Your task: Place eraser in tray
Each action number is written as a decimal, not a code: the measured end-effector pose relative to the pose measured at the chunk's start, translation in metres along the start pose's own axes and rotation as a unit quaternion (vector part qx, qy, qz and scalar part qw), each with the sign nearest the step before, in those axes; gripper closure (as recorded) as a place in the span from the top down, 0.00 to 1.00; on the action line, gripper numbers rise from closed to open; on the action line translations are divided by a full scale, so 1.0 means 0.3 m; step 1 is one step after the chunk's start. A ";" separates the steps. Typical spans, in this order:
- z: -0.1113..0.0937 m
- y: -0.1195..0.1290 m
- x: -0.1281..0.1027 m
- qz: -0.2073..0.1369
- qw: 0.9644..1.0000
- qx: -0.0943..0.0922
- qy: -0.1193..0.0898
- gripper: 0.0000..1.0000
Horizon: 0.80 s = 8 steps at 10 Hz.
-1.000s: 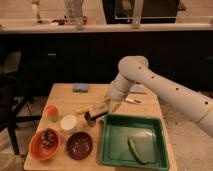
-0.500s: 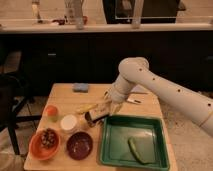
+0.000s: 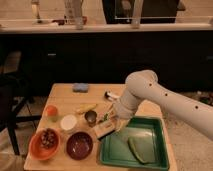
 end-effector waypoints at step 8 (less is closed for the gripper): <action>0.100 0.130 0.243 0.007 0.998 -0.050 -0.025 0.00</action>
